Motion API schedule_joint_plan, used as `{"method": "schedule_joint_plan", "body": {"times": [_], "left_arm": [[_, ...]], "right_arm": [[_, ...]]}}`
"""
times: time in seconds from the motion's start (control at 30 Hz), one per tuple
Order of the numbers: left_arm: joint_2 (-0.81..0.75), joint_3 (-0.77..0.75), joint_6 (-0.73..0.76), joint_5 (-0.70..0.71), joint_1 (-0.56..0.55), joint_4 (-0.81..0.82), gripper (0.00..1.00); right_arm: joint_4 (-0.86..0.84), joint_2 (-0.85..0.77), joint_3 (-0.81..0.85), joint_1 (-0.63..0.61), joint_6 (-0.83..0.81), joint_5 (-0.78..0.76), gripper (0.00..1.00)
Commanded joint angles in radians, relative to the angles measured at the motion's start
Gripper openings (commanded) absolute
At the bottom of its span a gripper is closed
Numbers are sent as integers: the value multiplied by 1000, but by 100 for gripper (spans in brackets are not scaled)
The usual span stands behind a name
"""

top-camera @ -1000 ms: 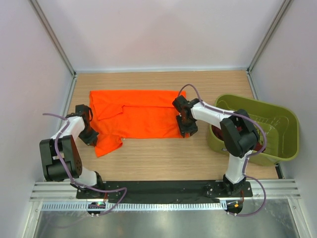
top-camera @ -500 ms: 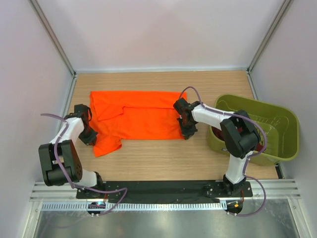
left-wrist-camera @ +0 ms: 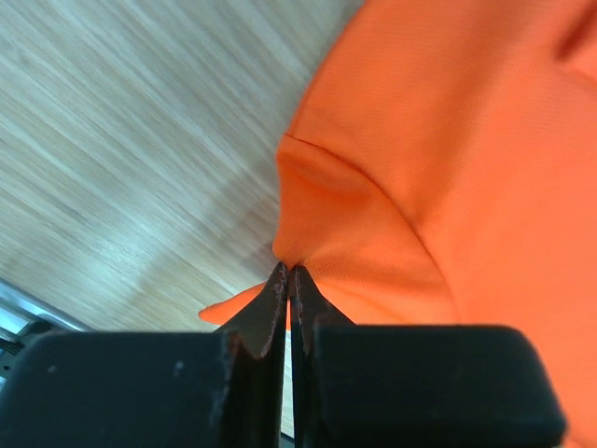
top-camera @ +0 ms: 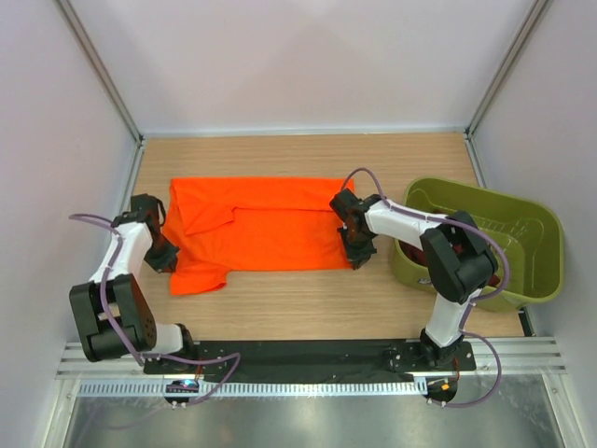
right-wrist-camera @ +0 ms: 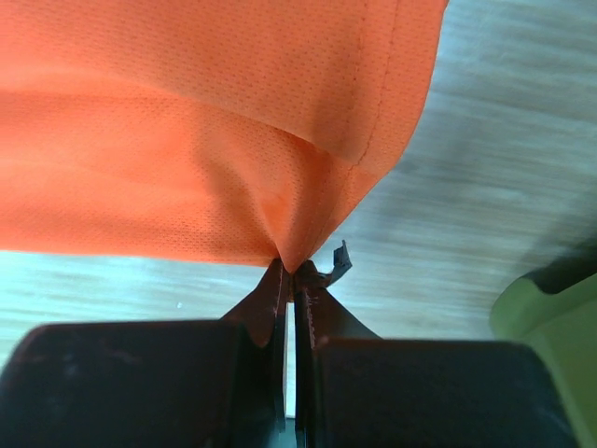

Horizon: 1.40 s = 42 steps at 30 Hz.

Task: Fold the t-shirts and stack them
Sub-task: Fold the tshirt

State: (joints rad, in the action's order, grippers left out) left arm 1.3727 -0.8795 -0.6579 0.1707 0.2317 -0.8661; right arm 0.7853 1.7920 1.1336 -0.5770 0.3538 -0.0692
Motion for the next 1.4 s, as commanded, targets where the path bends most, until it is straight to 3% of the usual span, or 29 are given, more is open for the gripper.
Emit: {"method": "schedule_joint_plan", "body": {"times": [0.0,0.13,0.43,0.9,1.37], "left_arm": [[-95,-73,40,-46,8,-25,0],[-129,-153,46,-94,0,-31,0],[-35,-331,57,-123,-31,-14,0],[279,-604,92,-166,-37,55,0],[471,-740,101,-217,-37,56,0]], "right_arm": [[54,-57,66,-7,14,57,1],[129,-43,179,-1,20,42,1],[209,35,345,65,-1,22,1],[269,257,597,128,-24,19,1],[347,418,818,143,-6,14,1]]}}
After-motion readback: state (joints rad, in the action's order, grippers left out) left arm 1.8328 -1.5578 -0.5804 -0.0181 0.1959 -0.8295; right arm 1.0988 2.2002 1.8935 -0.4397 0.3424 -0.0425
